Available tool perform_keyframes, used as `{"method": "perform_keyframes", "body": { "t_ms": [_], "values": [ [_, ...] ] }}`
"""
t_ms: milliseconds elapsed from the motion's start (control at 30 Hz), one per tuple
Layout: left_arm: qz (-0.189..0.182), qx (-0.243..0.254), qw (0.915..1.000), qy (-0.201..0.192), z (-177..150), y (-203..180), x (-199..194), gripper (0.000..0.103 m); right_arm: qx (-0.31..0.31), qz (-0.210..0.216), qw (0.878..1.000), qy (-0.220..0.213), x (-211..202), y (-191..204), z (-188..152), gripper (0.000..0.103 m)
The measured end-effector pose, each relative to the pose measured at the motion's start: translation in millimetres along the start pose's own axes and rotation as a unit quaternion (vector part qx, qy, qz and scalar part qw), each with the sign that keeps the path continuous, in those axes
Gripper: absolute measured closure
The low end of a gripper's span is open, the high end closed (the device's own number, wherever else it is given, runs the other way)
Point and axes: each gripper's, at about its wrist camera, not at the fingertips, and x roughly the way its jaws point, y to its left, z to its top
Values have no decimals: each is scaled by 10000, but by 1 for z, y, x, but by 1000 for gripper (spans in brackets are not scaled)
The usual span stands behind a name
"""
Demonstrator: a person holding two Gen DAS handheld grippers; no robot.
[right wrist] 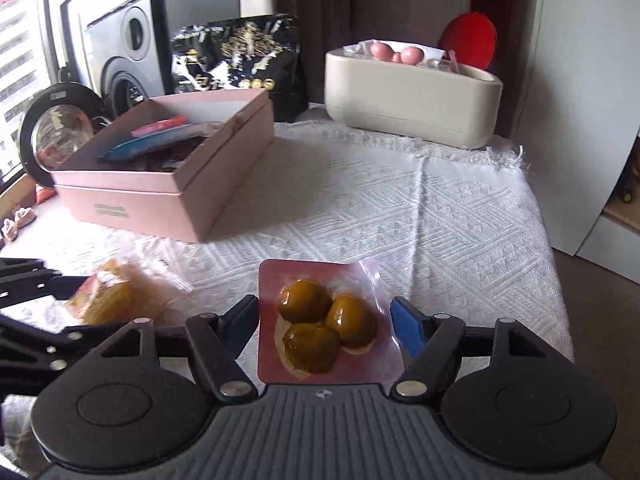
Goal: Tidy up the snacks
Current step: 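Lower the bread bun and candy tray into the pink box and open both grippers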
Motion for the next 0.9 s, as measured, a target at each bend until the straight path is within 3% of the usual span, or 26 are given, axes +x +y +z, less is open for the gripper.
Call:
{"method": "perform_keyframes", "body": {
  "t_ms": [100,200,267,400,500,600,733,767,900],
  "values": [
    [-79,-36,10000,49,0,2,-5,37,-176,97,9996,-175,-24,14,1,31],
    [-400,-236,9989,63,2,11,-20,41,-322,142,9986,-386,-43,25,6,30],
    [-386,-390,9983,-207,11,23,-38,42,-429,204,9974,-533,-53,33,9,30],
    [217,-483,9929,-1063,53,50,-67,42,-645,304,9951,-692,-61,49,16,30],
    [231,-787,9851,-1508,90,78,-62,42,-749,378,9938,-730,-59,61,20,30],
    [120,-1176,9869,-1095,120,109,-23,42,-831,393,9929,-757,-58,70,23,30],
    [644,-1029,9926,-29,127,125,30,41,-977,338,9915,-796,-57,75,31,30],
    [674,-950,9932,8,123,125,33,36,-1002,314,9913,-796,-56,75,34,30],
    [470,-801,9956,-131,112,124,25,37,-990,288,9916,-786,-41,77,54,30]
  ]
}}
